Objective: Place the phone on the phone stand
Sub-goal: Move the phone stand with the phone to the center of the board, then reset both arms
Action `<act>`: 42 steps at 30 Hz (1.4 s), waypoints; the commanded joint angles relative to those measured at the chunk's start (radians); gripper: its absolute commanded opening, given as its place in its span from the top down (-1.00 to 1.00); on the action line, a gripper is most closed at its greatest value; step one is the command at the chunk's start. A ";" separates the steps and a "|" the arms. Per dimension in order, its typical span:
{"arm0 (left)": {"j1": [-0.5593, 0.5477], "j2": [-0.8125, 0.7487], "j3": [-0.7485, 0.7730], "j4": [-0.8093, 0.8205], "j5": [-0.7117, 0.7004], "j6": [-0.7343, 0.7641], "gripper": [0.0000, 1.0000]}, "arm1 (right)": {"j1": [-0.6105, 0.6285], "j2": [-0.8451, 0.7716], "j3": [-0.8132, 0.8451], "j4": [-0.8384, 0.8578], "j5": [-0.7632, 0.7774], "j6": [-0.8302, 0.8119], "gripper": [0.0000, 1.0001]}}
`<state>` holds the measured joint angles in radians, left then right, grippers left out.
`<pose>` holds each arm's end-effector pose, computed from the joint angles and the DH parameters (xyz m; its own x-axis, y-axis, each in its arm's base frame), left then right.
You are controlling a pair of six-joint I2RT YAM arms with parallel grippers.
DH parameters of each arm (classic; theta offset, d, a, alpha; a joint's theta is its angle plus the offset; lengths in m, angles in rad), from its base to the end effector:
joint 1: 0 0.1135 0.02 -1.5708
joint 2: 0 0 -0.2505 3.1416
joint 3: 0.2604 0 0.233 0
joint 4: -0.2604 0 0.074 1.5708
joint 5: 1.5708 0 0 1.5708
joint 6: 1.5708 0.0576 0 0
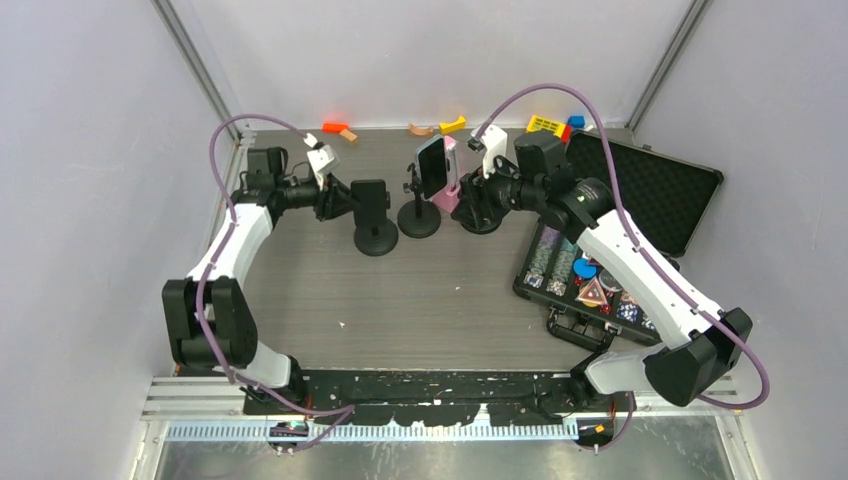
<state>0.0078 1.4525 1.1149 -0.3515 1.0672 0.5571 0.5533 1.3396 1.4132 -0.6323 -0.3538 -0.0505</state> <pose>0.3017 -0.0481 0.2796 -0.1843 0.2537 -0.9496 0.9068 0.4167 -0.0646 0.2373 0.1700 0.3659 -0.4129 -0.3107 -0.8561 -0.7647 0.6288 0.1406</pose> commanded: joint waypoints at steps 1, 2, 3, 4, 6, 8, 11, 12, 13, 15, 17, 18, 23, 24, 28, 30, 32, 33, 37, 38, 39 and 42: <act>0.025 0.092 0.139 0.005 0.055 0.078 1.00 | -0.017 -0.054 -0.008 0.045 -0.017 0.006 -0.25; 0.025 0.114 0.174 -0.035 0.056 0.103 1.00 | -0.022 -0.058 -0.010 0.044 -0.017 0.006 -0.25; 0.028 0.136 0.207 -0.075 0.064 0.130 1.00 | -0.024 -0.064 -0.013 0.044 -0.017 0.006 -0.25; 0.033 0.156 0.240 -0.130 0.074 0.154 1.00 | -0.027 -0.067 -0.019 0.045 -0.017 0.004 -0.25; 0.043 0.190 0.304 -0.213 0.088 0.203 1.00 | -0.033 -0.076 -0.027 0.045 -0.015 0.001 -0.25; 0.050 0.215 0.340 -0.264 0.090 0.232 1.00 | -0.037 -0.084 -0.032 0.042 -0.011 -0.002 -0.25; 0.060 0.231 0.355 -0.289 0.093 0.259 1.00 | -0.043 -0.094 -0.040 0.042 -0.007 -0.006 -0.25; 0.061 0.235 0.356 -0.294 0.091 0.264 1.00 | -0.046 -0.095 -0.043 0.042 -0.006 -0.006 -0.26; 0.063 0.238 0.358 -0.301 0.092 0.271 1.00 | -0.049 -0.099 -0.044 0.042 -0.003 -0.006 -0.27; 0.063 0.241 0.358 -0.309 0.092 0.278 0.88 | -0.055 -0.103 -0.046 0.042 0.000 -0.005 -0.28; 0.063 0.236 0.354 -0.306 0.091 0.273 0.59 | -0.059 -0.109 -0.046 0.042 0.006 -0.002 -0.30; 0.063 0.231 0.350 -0.298 0.089 0.263 0.43 | -0.062 -0.113 -0.046 0.042 0.014 0.000 -0.31; 0.062 0.172 0.285 -0.147 0.051 0.113 -0.33 | -0.091 -0.146 -0.063 0.046 0.056 0.012 -0.39; 0.063 0.154 0.267 -0.103 0.033 0.068 -0.47 | -0.096 -0.159 -0.065 0.046 0.067 0.014 -0.40; 0.063 0.056 0.193 0.041 -0.088 -0.088 -0.98 | -0.140 -0.212 -0.094 0.073 0.087 0.038 -0.49; 0.063 0.007 0.160 0.080 -0.161 -0.142 -0.99 | -0.158 -0.245 -0.116 0.086 0.119 0.044 -0.61; 0.064 -0.043 0.135 0.090 -0.249 -0.201 -0.99 | -0.174 -0.273 -0.141 0.086 0.160 0.045 -0.77; 0.067 -0.071 0.119 0.091 -0.291 -0.230 -0.99 | -0.186 -0.289 -0.146 0.082 0.185 0.045 -0.83; 0.099 -0.216 0.037 0.094 -0.417 -0.337 -0.99 | -0.223 -0.343 -0.198 0.076 0.267 0.049 -0.90; 0.106 -0.251 0.013 0.091 -0.445 -0.365 -0.99 | -0.233 -0.353 -0.215 0.077 0.278 0.049 -0.91; 0.111 -0.290 -0.008 0.086 -0.468 -0.387 -0.99 | -0.242 -0.371 -0.223 0.076 0.295 0.049 -0.94; 0.116 -0.403 -0.080 0.054 -0.521 -0.433 -0.99 | -0.264 -0.408 -0.251 0.067 0.316 0.061 -0.98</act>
<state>0.1120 1.1694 1.1019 -0.3042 0.6724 0.2443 0.3149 0.9848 1.1858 -0.5922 -0.1139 -0.0128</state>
